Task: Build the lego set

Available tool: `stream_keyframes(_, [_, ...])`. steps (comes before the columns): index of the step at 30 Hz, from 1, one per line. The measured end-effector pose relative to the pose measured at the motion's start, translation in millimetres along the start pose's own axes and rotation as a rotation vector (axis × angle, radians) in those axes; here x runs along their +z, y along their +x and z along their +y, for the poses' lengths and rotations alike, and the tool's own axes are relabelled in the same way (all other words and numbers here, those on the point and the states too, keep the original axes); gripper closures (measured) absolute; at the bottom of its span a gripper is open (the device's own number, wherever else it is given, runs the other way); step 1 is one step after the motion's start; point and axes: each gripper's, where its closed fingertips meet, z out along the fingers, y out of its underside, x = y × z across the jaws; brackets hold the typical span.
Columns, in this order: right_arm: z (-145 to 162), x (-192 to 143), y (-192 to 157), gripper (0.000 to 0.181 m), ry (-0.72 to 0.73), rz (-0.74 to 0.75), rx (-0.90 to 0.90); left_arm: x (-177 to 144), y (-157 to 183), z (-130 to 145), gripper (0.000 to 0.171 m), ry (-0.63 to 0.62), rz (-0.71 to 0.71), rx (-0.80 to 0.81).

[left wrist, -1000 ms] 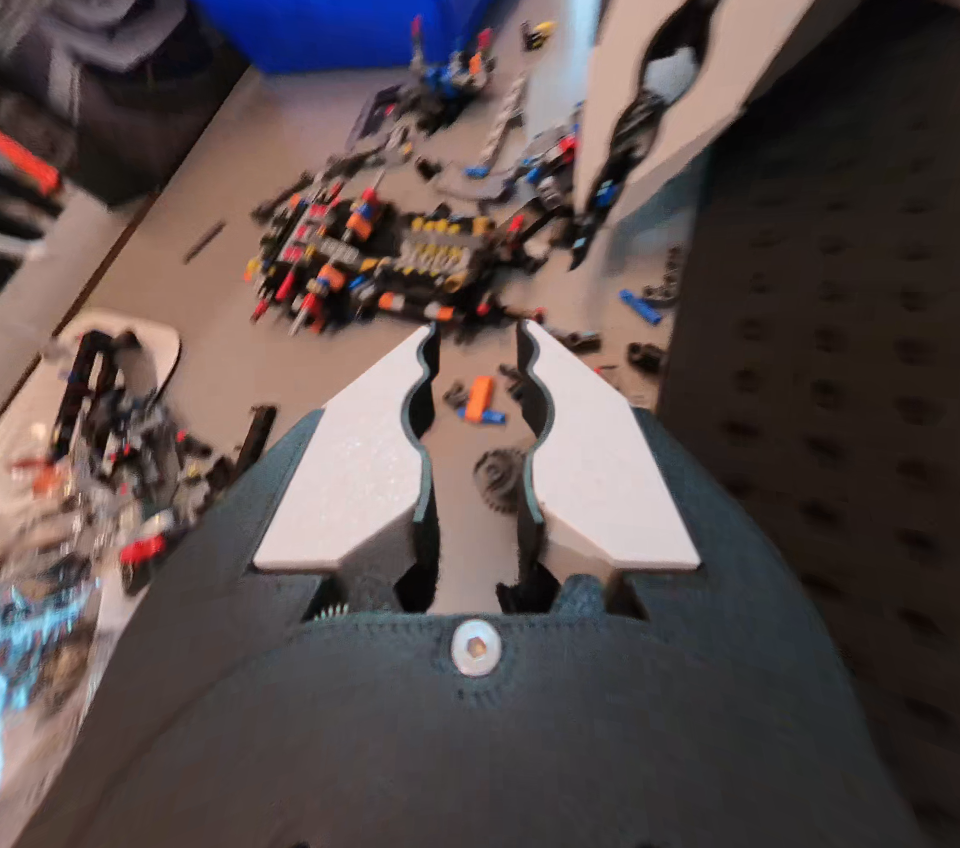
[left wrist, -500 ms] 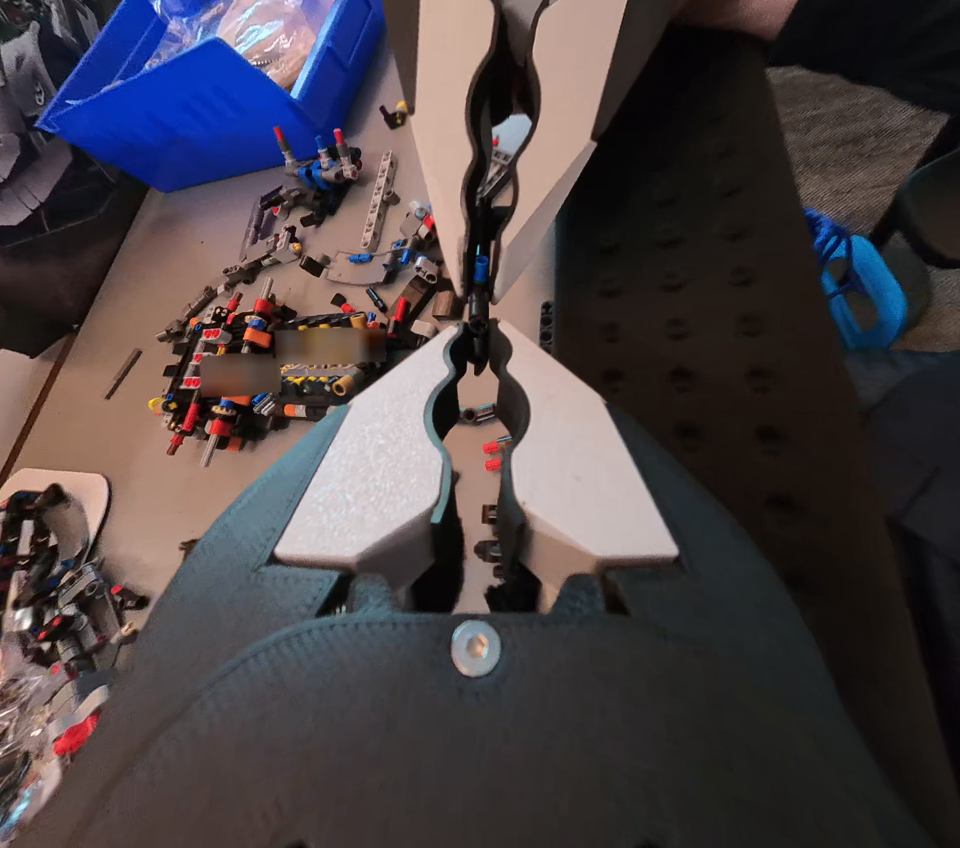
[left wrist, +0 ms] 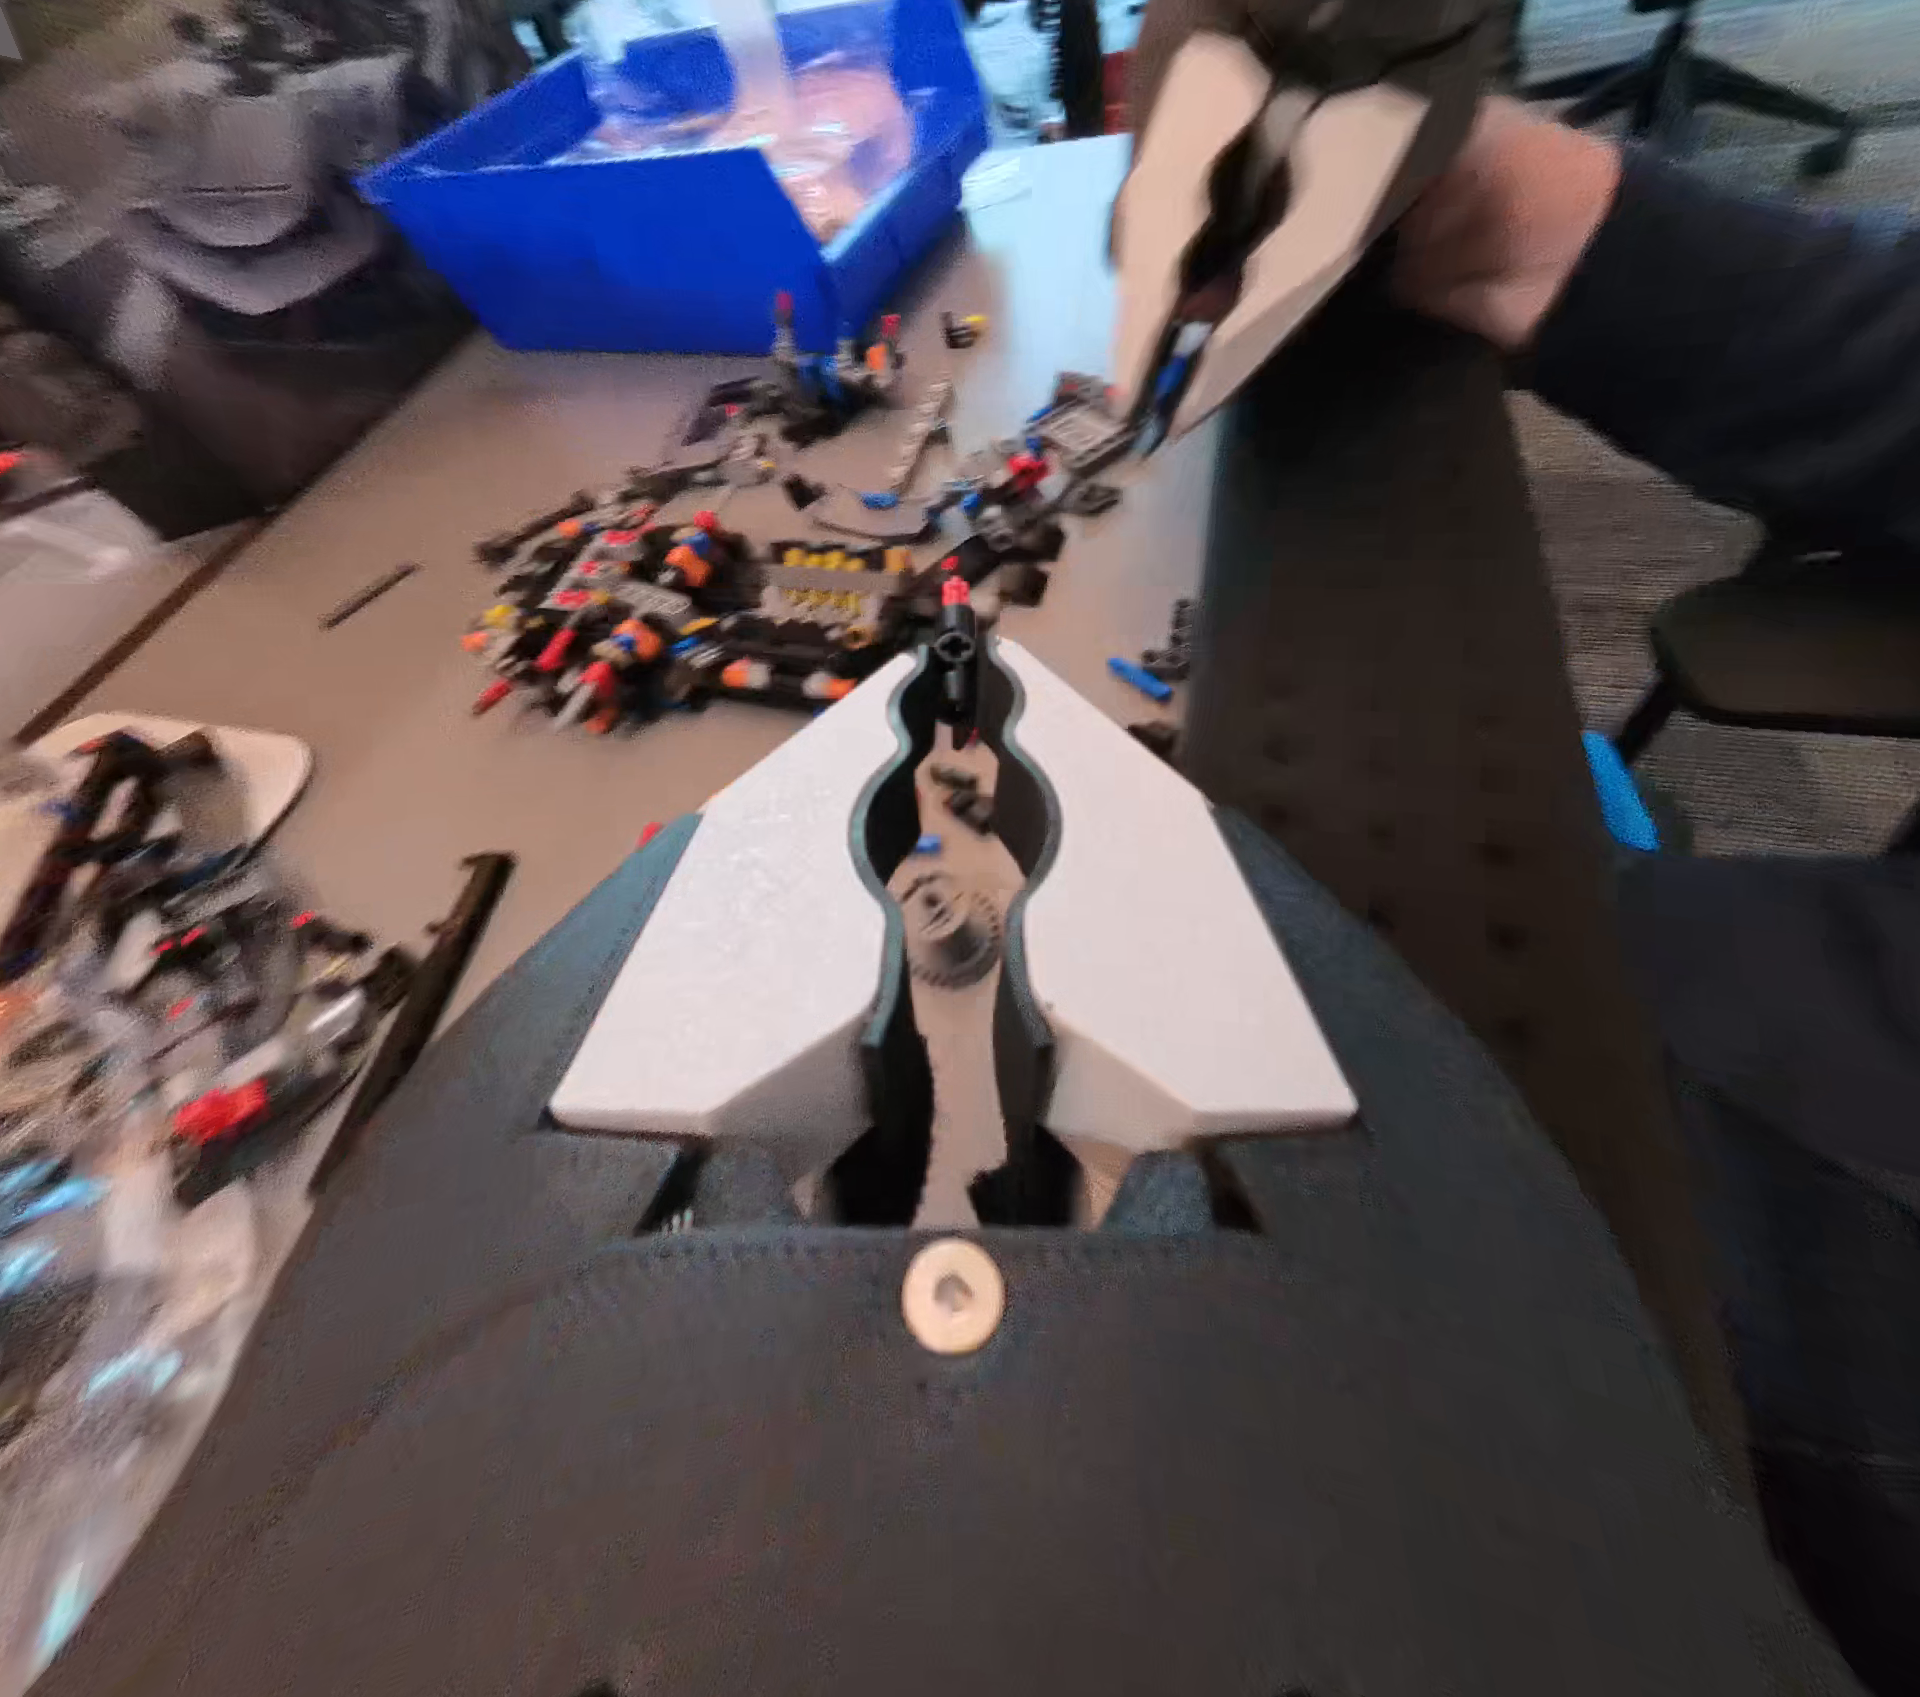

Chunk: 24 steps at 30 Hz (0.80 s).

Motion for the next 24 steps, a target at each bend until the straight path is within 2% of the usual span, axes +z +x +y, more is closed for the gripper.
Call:
stream_keyframes(1, [3,6,2,0.177,-0.028,0.005,-0.001,-1,-5,6,0.167,-0.028,-0.032,0.007])
stream_keyframes(3, [37,17,6,0.177,-0.208,0.036,-0.021,12,-3,24,0.167,-0.107,-0.025,0.002])
stream_keyframes(5, [35,11,9,0.177,-0.171,0.039,0.012,17,-19,42,0.166,-0.211,-0.102,0.023])
stream_keyframes(7, [24,2,12,0.176,-0.093,0.034,0.045,17,-25,39,0.166,-0.2,-0.115,0.018])
stream_keyframes(11, [29,10,8,0.177,-0.13,0.021,0.032,23,-31,64,0.165,-0.315,-0.147,0.003])
stream_keyframes(13, [29,14,5,0.177,-0.144,0.015,0.022,24,-40,71,0.157,-0.368,-0.205,0.011])
stream_keyframes(14, [28,14,5,0.176,-0.138,0.017,0.017,26,-43,72,0.146,-0.377,-0.224,0.005])
stream_keyframes(15, [26,14,5,0.177,-0.129,0.018,0.014,27,-47,72,0.135,-0.381,-0.25,0.001])
stream_keyframes(17, [24,14,7,0.177,-0.125,0.03,0.006,28,-48,67,0.125,-0.378,-0.277,0.02])
stream_keyframes(20, [23,16,7,0.177,-0.126,0.038,-0.015,38,-30,42,0.13,-0.293,-0.244,0.099])
stream_keyframes(22, [23,18,5,0.176,-0.131,0.035,-0.024,48,-7,24,0.139,-0.225,-0.186,0.176])
stream_keyframes(24, [23,20,4,0.176,-0.136,0.03,-0.028,62,18,13,0.141,-0.188,-0.108,0.217])
